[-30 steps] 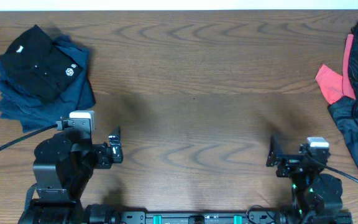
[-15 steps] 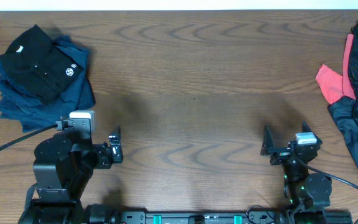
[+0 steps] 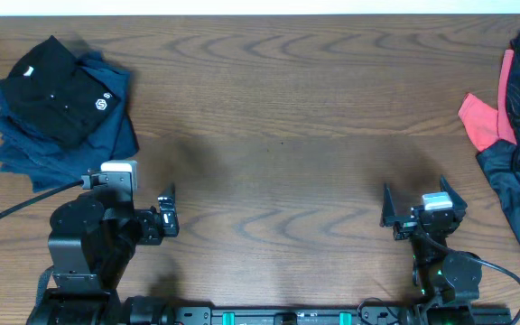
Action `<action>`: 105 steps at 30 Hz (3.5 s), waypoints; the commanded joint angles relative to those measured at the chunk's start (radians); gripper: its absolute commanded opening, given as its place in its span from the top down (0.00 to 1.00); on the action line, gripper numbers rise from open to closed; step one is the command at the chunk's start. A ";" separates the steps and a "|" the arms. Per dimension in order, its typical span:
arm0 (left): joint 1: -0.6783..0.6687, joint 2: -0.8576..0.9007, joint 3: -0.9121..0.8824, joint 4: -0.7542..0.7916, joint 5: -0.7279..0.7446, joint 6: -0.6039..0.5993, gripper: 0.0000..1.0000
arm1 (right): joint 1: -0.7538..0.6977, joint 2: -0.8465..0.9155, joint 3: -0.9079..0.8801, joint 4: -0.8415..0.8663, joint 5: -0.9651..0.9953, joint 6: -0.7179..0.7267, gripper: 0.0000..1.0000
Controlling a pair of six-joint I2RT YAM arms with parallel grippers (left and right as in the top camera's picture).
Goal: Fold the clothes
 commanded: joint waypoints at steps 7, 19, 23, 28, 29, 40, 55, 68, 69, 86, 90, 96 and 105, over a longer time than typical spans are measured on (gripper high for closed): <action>-0.001 -0.001 -0.003 0.000 0.013 0.006 0.02 | 0.002 -0.006 -0.003 -0.001 -0.007 -0.014 0.01; -0.001 -0.001 -0.003 0.000 0.013 0.006 0.02 | 0.002 -0.006 -0.003 0.000 -0.007 -0.014 0.01; -0.001 -0.001 -0.003 0.000 0.013 0.006 0.02 | 0.002 -0.006 -0.003 0.000 -0.007 -0.014 0.01; -0.001 -0.026 -0.003 -0.052 -0.018 0.014 0.02 | 0.002 -0.006 -0.003 -0.001 -0.007 -0.014 0.01; -0.001 -0.037 -0.007 -0.071 -0.032 0.014 0.02 | 0.002 -0.006 -0.003 0.000 -0.007 -0.014 0.01; 0.035 -0.296 -0.320 0.075 -0.047 0.017 0.02 | 0.002 -0.006 -0.004 -0.001 -0.007 -0.014 0.01; 0.034 -0.575 -0.798 0.667 -0.036 0.017 0.02 | 0.002 -0.006 -0.003 -0.001 -0.007 -0.014 0.01; 0.034 -0.575 -0.890 0.850 -0.036 0.062 0.02 | 0.002 -0.006 -0.003 -0.001 -0.007 -0.014 0.01; 0.034 -0.575 -0.890 0.807 -0.037 0.062 0.02 | 0.002 -0.006 -0.003 -0.001 -0.007 -0.014 0.01; 0.034 -0.572 -0.890 0.775 -0.039 0.062 0.02 | 0.002 -0.006 -0.003 0.000 -0.007 -0.014 0.01; 0.034 -0.572 -0.890 0.775 -0.039 0.062 0.02 | 0.002 -0.006 -0.004 -0.001 -0.007 -0.014 0.01; 0.034 -0.572 -0.890 0.775 -0.039 0.062 0.02 | 0.002 -0.006 -0.003 0.000 -0.007 -0.014 0.01; 0.034 -0.572 -0.890 0.775 -0.039 0.062 0.02 | 0.002 -0.006 -0.003 -0.001 -0.007 -0.014 0.01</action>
